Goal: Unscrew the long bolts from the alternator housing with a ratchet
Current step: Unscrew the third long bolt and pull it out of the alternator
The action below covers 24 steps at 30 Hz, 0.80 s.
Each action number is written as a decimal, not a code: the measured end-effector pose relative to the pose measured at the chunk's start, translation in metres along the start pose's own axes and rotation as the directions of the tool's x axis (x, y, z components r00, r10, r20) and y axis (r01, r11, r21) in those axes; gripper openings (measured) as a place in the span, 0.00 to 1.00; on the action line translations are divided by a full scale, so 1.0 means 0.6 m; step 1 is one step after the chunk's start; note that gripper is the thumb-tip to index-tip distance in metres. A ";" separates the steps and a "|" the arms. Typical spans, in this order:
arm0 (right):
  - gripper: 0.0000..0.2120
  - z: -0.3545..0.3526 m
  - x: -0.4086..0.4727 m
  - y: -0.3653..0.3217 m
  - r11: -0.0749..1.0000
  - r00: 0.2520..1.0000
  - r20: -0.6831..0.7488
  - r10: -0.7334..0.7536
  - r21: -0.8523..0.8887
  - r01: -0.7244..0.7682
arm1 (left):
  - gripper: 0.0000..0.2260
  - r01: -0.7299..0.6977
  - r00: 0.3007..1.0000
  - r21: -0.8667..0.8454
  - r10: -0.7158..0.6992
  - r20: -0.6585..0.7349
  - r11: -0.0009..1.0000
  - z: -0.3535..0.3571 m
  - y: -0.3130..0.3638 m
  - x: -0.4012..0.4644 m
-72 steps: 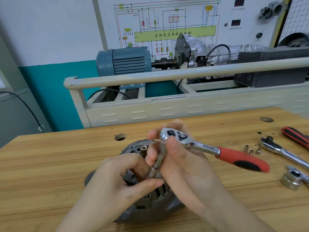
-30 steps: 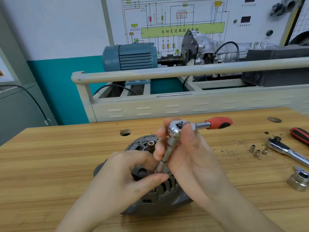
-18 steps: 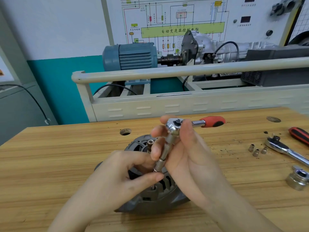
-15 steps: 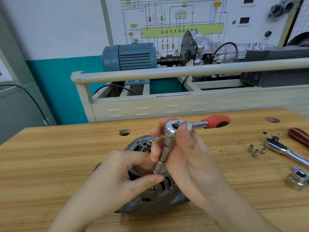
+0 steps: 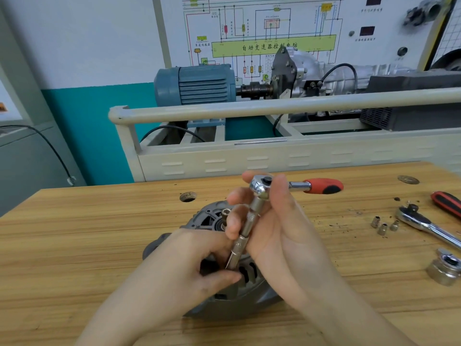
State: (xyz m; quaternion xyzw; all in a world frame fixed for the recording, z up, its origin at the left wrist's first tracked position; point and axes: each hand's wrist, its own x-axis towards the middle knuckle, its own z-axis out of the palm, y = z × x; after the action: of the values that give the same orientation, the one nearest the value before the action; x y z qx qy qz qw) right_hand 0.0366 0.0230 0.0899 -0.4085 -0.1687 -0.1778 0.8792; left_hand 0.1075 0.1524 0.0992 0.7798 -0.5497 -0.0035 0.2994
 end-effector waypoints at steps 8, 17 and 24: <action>0.17 -0.002 0.001 -0.002 1.000 1.000 0.010 -0.003 0.007 0.003 | 0.07 0.020 1.000 0.004 -0.020 0.008 1.000 0.002 0.002 -0.001; 0.17 -0.005 0.016 -0.009 0.989 0.995 0.085 0.058 -0.140 -0.045 | 0.12 0.050 0.998 -0.068 -0.048 0.034 0.996 -0.006 -0.001 -0.003; 0.13 0.000 0.043 -0.015 0.971 0.944 0.256 0.206 -0.170 -0.166 | 0.07 0.096 0.995 -0.128 -0.090 0.054 0.987 -0.012 0.001 -0.005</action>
State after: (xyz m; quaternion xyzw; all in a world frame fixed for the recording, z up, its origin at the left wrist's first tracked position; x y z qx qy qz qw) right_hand 0.0549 0.0127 0.1072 -0.5063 -0.2349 -0.0479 0.8283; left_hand 0.1083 0.1584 0.1045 0.7830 -0.5184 -0.0720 0.3361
